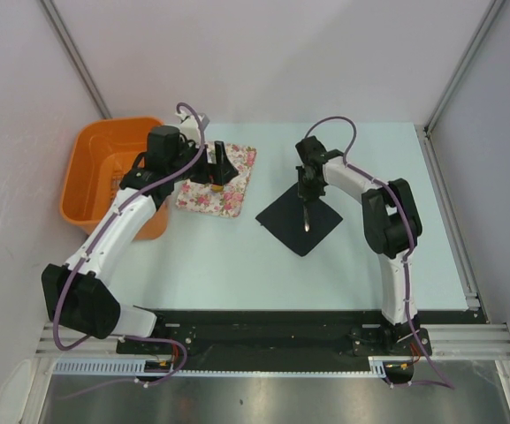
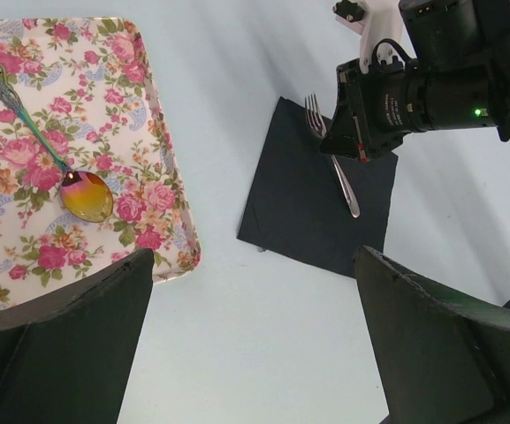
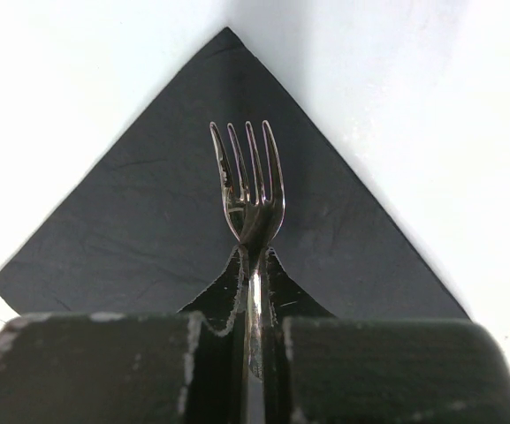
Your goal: Place the utensils on the paper napkin and roll it up
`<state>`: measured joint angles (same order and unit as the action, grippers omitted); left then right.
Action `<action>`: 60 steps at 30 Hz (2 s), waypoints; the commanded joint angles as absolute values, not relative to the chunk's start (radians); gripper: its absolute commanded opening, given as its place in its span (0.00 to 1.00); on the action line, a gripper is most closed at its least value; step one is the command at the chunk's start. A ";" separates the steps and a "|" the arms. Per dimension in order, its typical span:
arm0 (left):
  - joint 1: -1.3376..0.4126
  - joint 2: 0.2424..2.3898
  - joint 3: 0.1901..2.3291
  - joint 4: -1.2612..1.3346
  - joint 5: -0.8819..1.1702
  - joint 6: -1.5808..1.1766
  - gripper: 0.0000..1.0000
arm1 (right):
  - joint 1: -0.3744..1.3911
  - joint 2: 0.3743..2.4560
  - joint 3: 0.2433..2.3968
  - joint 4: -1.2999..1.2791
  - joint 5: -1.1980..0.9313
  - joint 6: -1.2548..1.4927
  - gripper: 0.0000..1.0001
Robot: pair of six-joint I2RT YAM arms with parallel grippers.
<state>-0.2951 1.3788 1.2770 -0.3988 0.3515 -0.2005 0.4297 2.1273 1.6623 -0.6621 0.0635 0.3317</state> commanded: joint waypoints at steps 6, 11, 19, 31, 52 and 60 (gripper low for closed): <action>-0.291 1.390 1.275 -0.370 0.373 -0.195 1.00 | 0.433 2.172 1.747 -0.681 0.054 0.344 0.03; -0.291 1.391 1.270 -0.370 0.373 -0.195 1.00 | 0.431 2.190 1.770 -0.686 0.051 0.347 0.04; -0.291 1.404 1.276 -0.371 0.370 -0.198 1.00 | 0.428 2.210 1.775 -0.690 0.038 0.357 0.08; -0.290 1.436 1.282 -0.377 0.331 -0.199 1.00 | 0.420 2.220 1.770 -0.699 0.022 0.383 0.26; -0.290 2.048 1.758 -0.546 -0.069 -0.206 0.81 | 0.377 1.944 1.756 -0.686 -0.066 0.319 0.69; -0.291 2.025 1.620 -0.517 -0.008 -0.178 0.70 | 0.367 1.921 1.733 -0.680 -0.107 0.321 0.69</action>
